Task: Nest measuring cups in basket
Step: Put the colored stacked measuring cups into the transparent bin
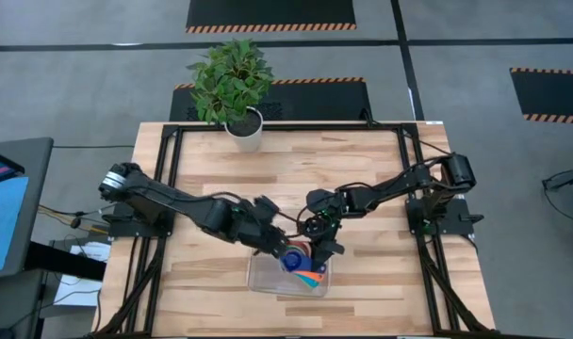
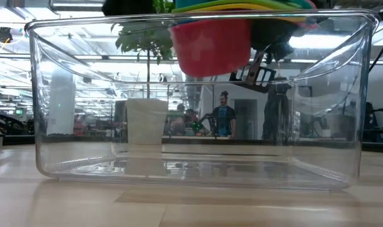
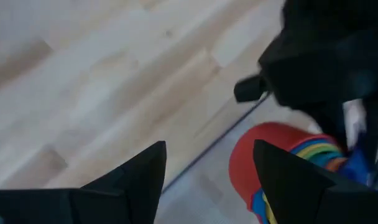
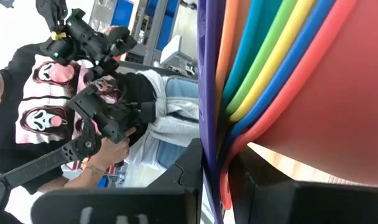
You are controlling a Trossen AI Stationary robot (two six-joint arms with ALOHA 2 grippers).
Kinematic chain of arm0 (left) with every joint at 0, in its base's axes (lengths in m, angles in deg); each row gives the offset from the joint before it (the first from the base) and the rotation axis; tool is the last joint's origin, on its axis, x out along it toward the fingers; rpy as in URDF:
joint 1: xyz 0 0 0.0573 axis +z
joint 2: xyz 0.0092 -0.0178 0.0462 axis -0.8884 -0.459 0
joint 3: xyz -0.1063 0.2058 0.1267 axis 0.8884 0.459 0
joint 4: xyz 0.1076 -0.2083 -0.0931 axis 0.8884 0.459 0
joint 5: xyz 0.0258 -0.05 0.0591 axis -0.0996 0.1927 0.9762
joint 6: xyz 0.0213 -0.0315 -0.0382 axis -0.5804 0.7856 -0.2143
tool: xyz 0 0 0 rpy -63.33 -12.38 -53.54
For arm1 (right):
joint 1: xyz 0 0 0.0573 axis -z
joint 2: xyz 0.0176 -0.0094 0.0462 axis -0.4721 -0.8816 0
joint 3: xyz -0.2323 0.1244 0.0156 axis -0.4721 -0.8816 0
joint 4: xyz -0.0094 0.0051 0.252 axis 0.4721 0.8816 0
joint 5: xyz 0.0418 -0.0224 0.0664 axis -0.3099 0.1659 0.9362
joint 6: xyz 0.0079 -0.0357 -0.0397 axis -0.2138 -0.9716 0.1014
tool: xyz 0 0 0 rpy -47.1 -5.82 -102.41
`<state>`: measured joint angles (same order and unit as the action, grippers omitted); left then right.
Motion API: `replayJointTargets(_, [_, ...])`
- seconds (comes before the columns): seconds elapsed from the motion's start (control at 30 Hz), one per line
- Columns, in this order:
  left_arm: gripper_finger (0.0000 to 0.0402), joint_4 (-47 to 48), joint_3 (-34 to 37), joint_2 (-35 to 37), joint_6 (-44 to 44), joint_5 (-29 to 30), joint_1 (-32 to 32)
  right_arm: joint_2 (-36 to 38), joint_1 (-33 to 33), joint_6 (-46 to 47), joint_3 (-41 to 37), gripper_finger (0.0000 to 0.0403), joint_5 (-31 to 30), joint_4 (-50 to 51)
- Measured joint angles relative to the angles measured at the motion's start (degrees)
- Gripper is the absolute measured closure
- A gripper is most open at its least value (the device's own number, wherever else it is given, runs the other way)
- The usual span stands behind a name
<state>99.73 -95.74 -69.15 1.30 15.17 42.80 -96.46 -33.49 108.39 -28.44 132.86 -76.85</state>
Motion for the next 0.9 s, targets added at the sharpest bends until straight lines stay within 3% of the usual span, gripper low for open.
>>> replayJointTargets(0.17, [0.0171,-2.8,0.1,-4.9,-0.1,-4.9,-0.2,-0.3,-1.2,0.3,0.7,0.0344,-0.5,1.9])
replayJointTargets(0.57, [0.0171,-4.4,0.0,-4.8,0.0,-6.5,-0.4,-4.5,-1.6,2.4,5.2,0.0342,-1.1,5.6])
replayJointTargets(0.9, [0.0171,-4.4,0.0,-4.8,-0.7,-7.3,-0.5,-4.5,-1.0,-0.1,5.4,0.0291,-5.7,12.5])
